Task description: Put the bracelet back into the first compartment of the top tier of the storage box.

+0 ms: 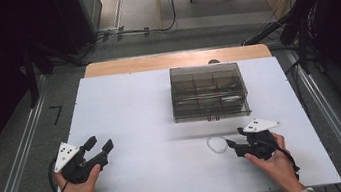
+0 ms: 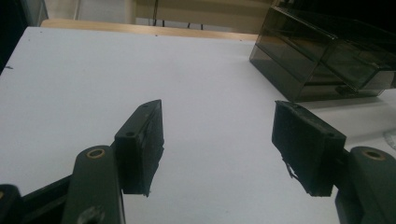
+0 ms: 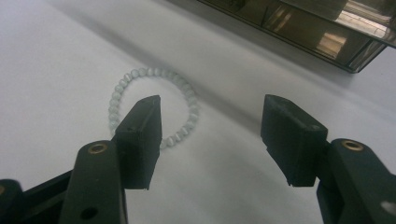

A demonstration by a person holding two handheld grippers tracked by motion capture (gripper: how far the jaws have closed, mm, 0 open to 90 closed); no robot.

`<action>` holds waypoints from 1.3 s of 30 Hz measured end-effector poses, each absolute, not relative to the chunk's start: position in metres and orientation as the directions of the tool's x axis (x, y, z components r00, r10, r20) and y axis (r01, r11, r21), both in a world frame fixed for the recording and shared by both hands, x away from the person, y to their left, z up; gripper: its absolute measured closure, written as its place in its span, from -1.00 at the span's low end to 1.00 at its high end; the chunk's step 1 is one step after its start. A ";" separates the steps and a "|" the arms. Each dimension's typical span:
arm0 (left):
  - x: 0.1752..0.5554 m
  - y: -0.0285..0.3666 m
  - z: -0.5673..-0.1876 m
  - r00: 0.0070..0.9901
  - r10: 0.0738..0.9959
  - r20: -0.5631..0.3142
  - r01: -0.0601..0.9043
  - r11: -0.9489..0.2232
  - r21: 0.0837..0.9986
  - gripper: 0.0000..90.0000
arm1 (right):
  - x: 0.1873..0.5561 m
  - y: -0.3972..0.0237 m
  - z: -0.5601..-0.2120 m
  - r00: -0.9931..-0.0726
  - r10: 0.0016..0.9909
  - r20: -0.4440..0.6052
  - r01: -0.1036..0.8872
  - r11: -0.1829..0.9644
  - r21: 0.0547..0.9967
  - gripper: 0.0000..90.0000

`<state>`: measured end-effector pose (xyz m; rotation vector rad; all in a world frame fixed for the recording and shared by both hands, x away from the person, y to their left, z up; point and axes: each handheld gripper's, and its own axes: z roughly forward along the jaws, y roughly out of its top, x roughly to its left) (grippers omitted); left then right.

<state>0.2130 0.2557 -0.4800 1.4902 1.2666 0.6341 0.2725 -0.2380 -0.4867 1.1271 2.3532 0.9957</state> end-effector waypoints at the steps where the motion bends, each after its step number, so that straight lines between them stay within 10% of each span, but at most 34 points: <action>1: 0.213 0.256 -0.480 0.304 0.928 -0.216 0.381 0.090 0.920 -0.23 | 0.273 -0.237 -0.487 -0.625 0.781 -0.008 0.539 0.438 0.719 -0.17; 39: 0.213 0.256 -0.480 0.308 0.926 -0.220 0.383 0.091 0.919 -0.22 | 0.282 -0.213 -0.498 -0.626 0.780 -0.024 0.593 0.495 0.635 0.56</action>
